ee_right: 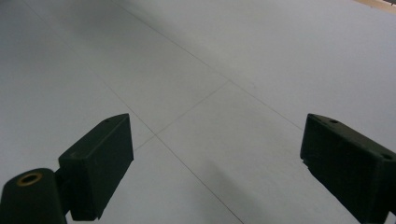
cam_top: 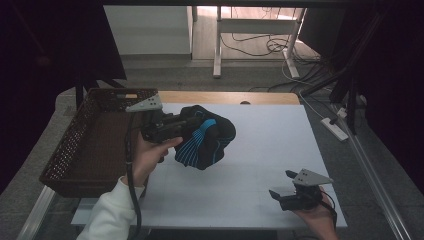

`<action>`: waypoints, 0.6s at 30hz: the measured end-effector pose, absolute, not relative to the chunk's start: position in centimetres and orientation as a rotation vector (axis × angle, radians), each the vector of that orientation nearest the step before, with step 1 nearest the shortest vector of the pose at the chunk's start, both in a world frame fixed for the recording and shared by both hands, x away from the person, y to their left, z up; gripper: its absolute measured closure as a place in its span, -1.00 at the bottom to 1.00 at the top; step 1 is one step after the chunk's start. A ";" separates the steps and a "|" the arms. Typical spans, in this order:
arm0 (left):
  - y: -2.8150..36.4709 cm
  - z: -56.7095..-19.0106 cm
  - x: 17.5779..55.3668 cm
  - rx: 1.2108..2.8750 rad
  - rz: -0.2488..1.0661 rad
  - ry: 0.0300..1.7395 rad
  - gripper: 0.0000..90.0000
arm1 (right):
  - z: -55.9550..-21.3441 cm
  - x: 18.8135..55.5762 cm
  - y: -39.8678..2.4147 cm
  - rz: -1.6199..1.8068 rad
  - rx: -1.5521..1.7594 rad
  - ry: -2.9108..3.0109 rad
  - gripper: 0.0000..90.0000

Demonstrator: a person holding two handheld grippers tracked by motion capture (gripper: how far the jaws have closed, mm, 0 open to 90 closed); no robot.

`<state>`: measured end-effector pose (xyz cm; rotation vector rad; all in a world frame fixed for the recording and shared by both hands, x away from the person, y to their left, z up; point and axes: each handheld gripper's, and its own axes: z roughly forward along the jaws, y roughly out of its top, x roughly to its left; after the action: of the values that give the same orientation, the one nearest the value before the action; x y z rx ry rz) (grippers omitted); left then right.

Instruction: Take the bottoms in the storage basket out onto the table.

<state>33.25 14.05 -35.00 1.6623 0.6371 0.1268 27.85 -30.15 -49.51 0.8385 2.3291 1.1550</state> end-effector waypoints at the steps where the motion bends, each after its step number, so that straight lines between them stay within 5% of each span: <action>1: 13.9 -35.1 33.3 1.660 0.126 0.638 0.74 | -49.5 27.9 -30.2 1.155 0.836 2.333 -0.79; 18: 12.3 -36.7 34.6 1.692 0.096 0.663 0.74 | -49.4 27.9 -30.3 1.157 0.837 2.335 -0.79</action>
<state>34.65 12.25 -36.67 1.6922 0.6632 0.0957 27.86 -30.27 -49.44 0.8366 2.3346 1.1571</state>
